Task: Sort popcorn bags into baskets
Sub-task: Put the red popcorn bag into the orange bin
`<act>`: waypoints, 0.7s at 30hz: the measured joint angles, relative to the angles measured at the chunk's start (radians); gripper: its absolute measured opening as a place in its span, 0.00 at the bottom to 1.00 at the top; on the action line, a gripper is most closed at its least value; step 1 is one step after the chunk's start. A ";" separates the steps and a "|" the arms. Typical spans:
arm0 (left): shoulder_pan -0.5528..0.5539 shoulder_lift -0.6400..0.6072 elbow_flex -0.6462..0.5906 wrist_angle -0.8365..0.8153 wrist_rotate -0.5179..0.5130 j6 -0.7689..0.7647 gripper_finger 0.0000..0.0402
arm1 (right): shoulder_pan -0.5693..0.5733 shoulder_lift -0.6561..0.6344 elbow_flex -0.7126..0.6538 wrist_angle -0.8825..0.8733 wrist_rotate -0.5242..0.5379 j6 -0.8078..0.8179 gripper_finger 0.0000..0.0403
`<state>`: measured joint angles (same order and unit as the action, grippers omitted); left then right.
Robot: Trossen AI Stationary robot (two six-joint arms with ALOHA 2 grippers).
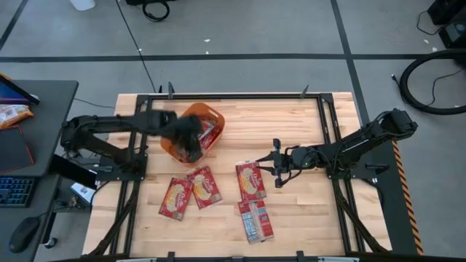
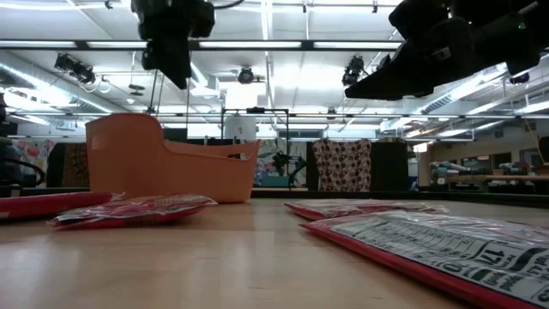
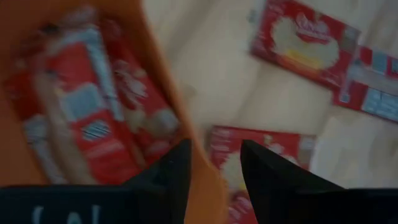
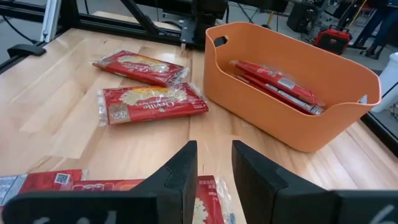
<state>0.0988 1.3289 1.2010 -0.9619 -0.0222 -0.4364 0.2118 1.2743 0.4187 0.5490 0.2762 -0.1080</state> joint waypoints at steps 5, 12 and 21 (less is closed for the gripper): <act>-0.201 0.016 -0.001 0.005 -0.072 -0.183 0.35 | -0.027 0.000 0.000 0.009 0.001 -0.045 0.26; -0.432 0.048 0.001 -0.022 -0.025 -0.515 0.35 | -0.102 0.000 -0.001 0.063 -0.004 -0.152 0.26; -0.682 0.246 0.000 -0.038 -0.022 -0.842 0.35 | -0.214 0.000 -0.001 0.150 -0.133 -0.227 0.26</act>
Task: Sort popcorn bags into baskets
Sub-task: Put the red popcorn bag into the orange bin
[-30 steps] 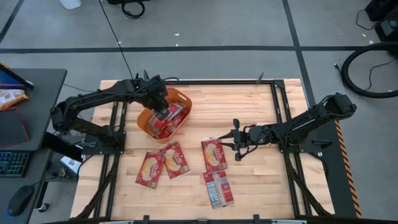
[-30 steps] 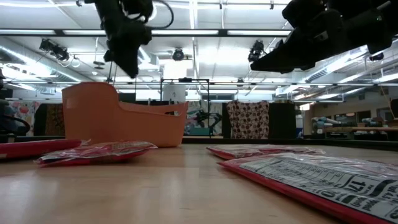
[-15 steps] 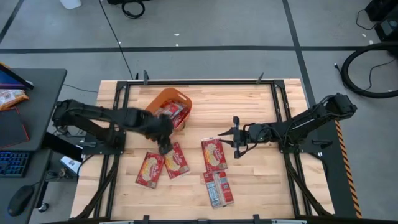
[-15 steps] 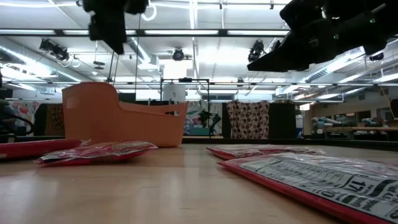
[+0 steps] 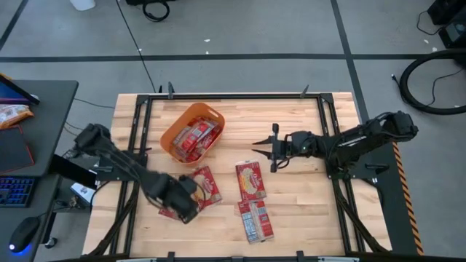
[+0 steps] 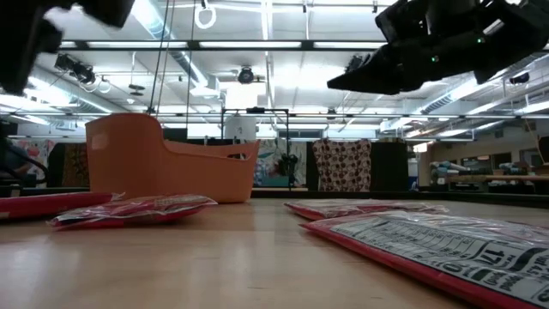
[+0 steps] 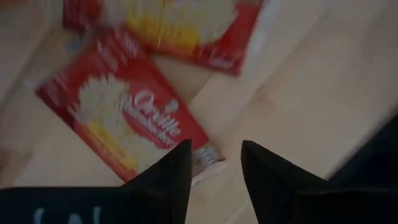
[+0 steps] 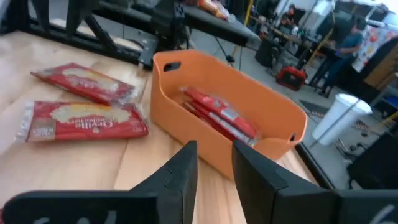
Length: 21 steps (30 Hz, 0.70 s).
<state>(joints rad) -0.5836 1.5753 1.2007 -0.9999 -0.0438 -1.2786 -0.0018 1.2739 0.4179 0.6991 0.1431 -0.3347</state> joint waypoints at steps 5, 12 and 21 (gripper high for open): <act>-0.001 0.145 0.036 -0.041 0.106 -0.078 0.35 | -0.060 0.000 0.000 0.082 -0.104 -0.016 0.26; 0.039 0.331 0.260 -0.345 0.132 -0.061 0.35 | -0.107 0.000 0.000 0.113 -0.178 -0.010 0.26; 0.043 0.416 0.312 -0.315 -0.032 -0.181 0.35 | -0.119 0.000 0.000 0.120 -0.226 -0.009 0.26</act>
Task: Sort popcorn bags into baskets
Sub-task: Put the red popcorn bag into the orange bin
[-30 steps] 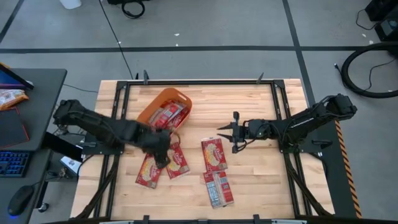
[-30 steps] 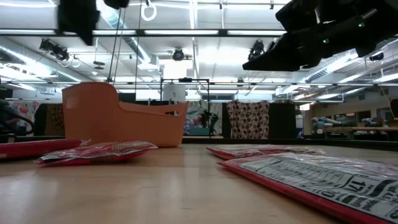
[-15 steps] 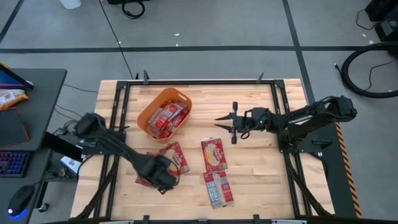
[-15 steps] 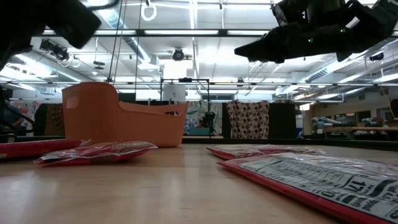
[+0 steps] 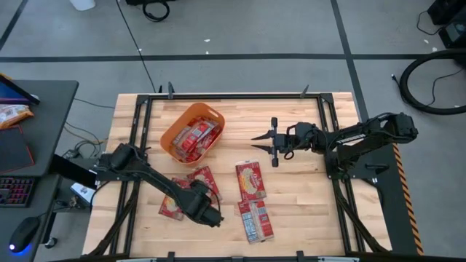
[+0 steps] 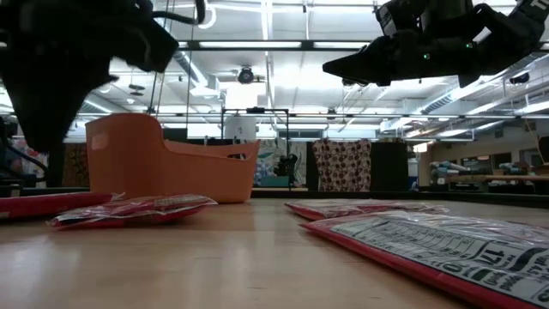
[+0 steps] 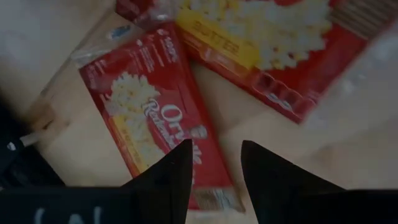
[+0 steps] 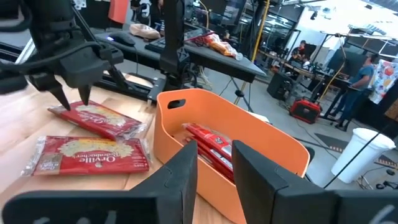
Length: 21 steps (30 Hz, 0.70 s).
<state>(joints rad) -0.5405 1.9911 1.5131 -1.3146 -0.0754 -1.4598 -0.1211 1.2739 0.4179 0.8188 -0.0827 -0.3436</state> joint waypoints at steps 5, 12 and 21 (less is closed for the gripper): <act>0.012 0.047 0.000 -0.004 -0.025 0.018 0.39 | 0.000 0.000 0.000 0.000 0.000 0.006 0.26; 0.010 0.107 -0.001 -0.004 -0.007 0.054 0.54 | 0.000 0.000 0.000 -0.003 -0.013 0.038 0.26; 0.003 0.123 -0.061 0.014 0.051 0.052 0.57 | 0.001 0.000 0.000 -0.006 -0.026 0.053 0.26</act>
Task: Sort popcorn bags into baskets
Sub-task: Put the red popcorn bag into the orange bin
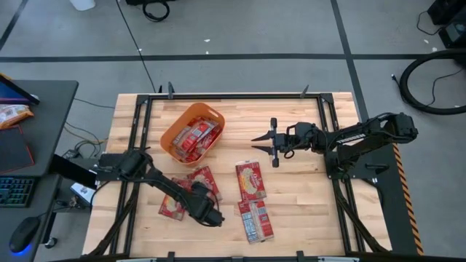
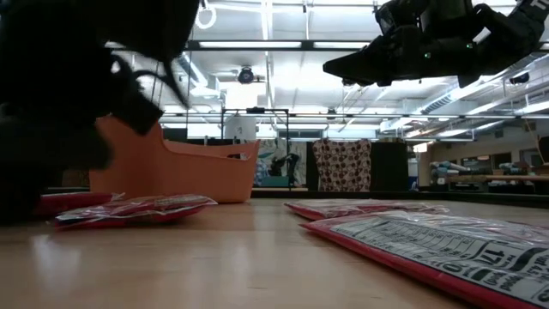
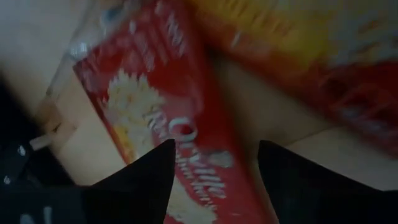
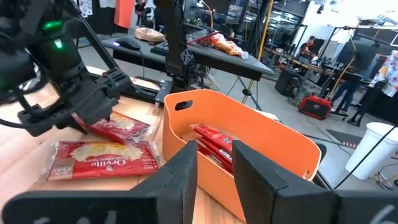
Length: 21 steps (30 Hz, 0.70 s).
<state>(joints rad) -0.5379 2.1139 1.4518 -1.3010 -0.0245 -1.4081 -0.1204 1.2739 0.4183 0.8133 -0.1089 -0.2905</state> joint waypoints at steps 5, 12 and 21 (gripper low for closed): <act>-0.010 -0.002 -0.057 0.015 0.080 0.028 0.49 | 0.000 0.000 0.000 0.000 0.000 -0.006 0.26; -0.012 -0.001 -0.061 0.036 0.085 0.033 0.18 | 0.000 0.000 0.000 0.001 -0.001 -0.001 0.26; -0.014 -0.009 -0.028 -0.044 0.103 0.152 0.02 | 0.002 0.000 0.000 0.001 -0.019 -0.010 0.26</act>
<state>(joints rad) -0.5516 2.1050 1.4236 -1.3450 0.0782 -1.2560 -0.1184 1.2739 0.4187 0.8139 -0.1284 -0.3005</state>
